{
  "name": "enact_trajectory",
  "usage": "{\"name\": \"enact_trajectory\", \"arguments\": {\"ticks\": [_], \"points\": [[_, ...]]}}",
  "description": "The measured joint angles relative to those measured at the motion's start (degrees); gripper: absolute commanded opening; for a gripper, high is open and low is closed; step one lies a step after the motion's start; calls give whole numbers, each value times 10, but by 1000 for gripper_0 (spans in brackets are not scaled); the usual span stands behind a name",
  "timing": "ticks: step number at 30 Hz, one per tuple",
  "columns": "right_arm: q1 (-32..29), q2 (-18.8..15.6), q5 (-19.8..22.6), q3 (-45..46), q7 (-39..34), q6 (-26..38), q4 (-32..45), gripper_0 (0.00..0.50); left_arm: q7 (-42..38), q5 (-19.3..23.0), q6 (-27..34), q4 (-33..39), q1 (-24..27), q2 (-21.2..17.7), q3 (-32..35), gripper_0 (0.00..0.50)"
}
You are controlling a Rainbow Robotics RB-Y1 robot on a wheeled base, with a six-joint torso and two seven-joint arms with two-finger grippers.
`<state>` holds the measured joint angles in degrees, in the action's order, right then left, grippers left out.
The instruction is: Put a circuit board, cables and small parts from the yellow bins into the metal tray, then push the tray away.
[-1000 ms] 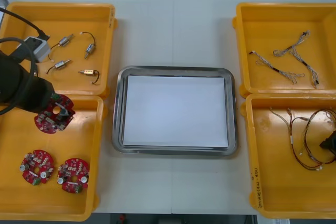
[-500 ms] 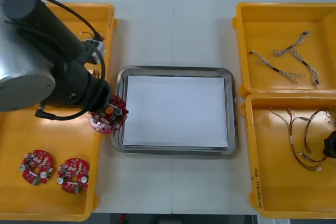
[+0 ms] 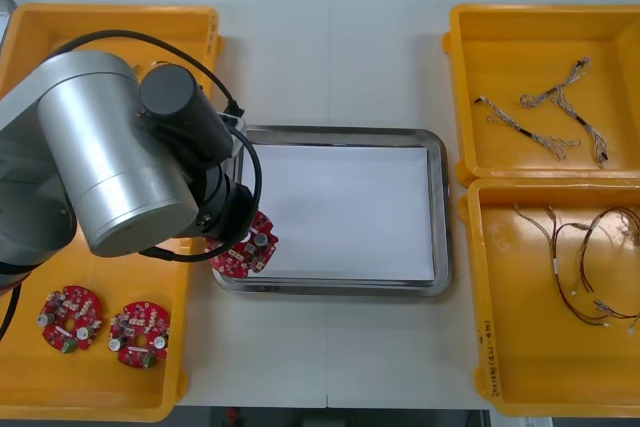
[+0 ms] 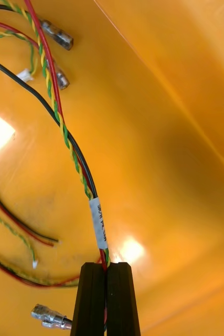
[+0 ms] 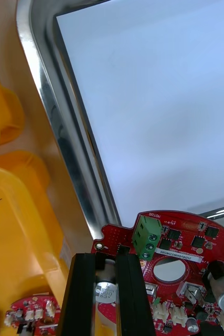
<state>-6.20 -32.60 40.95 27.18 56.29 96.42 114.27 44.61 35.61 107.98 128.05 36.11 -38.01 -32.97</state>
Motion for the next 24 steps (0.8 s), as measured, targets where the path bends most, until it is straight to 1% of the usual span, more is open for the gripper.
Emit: {"name": "enact_trajectory", "arguments": {"ticks": [7, 12, 19, 21, 24], "points": [[-2, -29, 9, 11, 0, 79, 77, 0, 0, -30, -29, -59, 11, 26, -35, 2], [-2, -51, 17, 14, 0, 130, 132, 0, -1, -56, -52, -84, 14, 38, -61, 1], [1, -76, 34, 39, 0, 131, 198, 0, -16, -73, -83, -112, 15, 43, -83, 2], [2, -84, 48, 45, 0, 131, 207, 0, -19, -73, -87, -115, 15, 44, -85, 2], [5, -92, 83, 54, 2, 131, 209, 0, -24, -79, -90, -115, 15, 44, -89, 1]]}}
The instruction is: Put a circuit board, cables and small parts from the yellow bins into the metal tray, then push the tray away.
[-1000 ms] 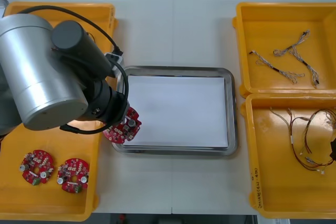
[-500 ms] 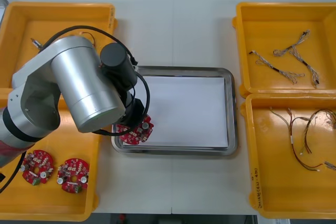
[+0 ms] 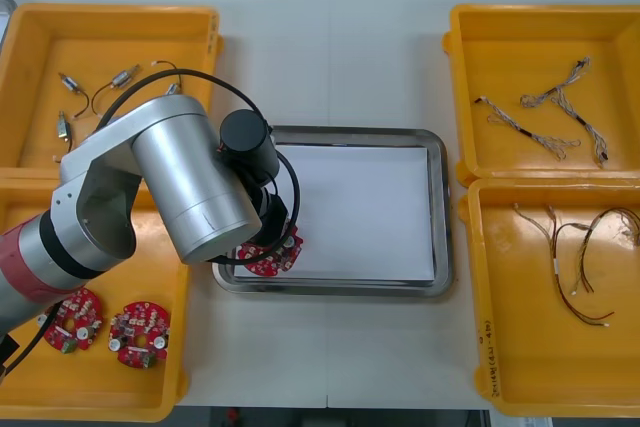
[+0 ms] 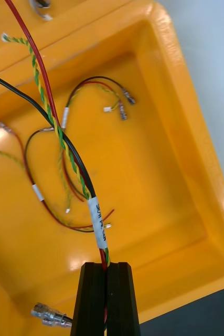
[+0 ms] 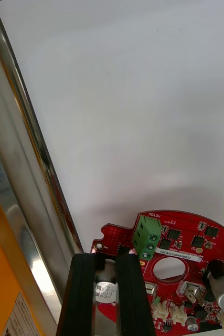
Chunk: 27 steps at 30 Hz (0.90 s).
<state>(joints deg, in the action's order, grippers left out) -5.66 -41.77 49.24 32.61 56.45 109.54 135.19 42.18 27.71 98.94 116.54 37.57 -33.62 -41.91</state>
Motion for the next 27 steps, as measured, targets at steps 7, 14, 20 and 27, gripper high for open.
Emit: {"name": "enact_trajectory", "arguments": {"ticks": [7, 14, 20, 27], "points": [[13, -28, 91, 2, 30, 0, 5, 0, -3, -5, -22, -13, 0, 1, -13, 1], [54, -60, 135, -4, 72, 0, 14, 0, -3, -15, -43, -34, 0, 3, -24, 2], [89, -74, 147, -17, 167, 1, 29, 0, -4, -16, -44, -35, 0, 4, -27, 1], [92, -81, 158, -31, 215, 2, 68, 0, -8, -16, -44, -36, 0, 4, -27, 197]]}}
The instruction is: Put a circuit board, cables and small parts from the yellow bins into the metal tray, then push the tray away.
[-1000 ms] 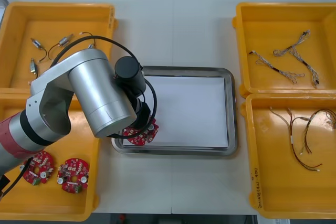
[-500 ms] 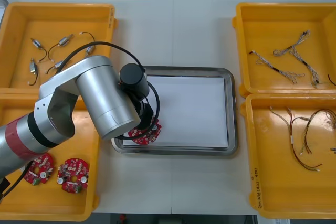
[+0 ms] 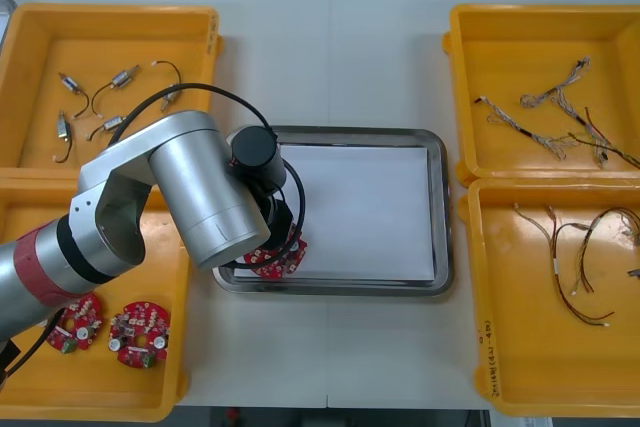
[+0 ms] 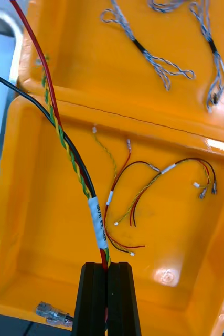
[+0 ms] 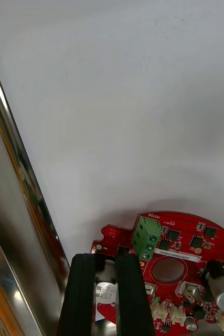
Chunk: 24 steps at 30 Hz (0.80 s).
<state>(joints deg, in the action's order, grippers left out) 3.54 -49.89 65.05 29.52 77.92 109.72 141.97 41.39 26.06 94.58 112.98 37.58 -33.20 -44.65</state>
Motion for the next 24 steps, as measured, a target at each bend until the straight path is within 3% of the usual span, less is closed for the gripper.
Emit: {"name": "enact_trajectory", "arguments": {"ticks": [2, 4, 6, 19, 24], "points": [[0, -3, 3, -11, 8, 0, 14, 0, 0, 0, 0, 0, 0, 0, 0, 355], [0, -6, 3, -25, 8, 0, 26, 0, 0, 0, 0, 0, 0, 0, 0, 446], [0, -12, 4, -40, 8, 0, 38, 0, 0, 0, 0, 0, 0, 0, 0, 500], [34, -48, -2, -120, 8, 1, 51, 0, -35, -2, 1, 0, 0, 0, 3, 500], [38, -48, -1, -121, 8, 1, 45, 0, -37, 10, 41, 16, 0, 0, 35, 500]]}}
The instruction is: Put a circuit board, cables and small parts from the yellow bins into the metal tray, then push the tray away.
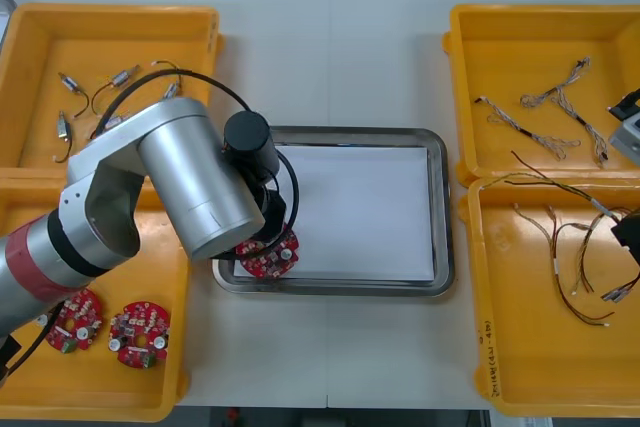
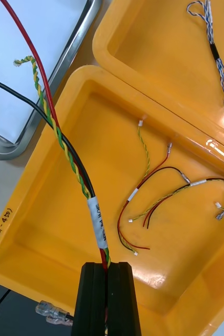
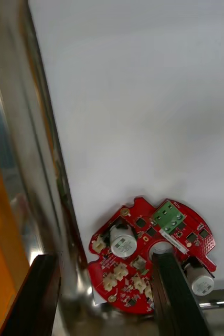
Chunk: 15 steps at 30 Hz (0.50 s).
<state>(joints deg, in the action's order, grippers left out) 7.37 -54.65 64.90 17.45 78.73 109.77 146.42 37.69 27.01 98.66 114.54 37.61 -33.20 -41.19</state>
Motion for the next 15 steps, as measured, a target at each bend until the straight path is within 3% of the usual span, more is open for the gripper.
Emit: {"name": "enact_trajectory", "arguments": {"ticks": [9, 15], "points": [[2, 0, 0, 0, 0, 0, -3, 0, 0, 66, 96, 66, 0, -5, 124, 500], [4, 0, 0, 0, 0, 0, -3, 0, 0, 105, 108, 89, 0, -21, 204, 500]]}}
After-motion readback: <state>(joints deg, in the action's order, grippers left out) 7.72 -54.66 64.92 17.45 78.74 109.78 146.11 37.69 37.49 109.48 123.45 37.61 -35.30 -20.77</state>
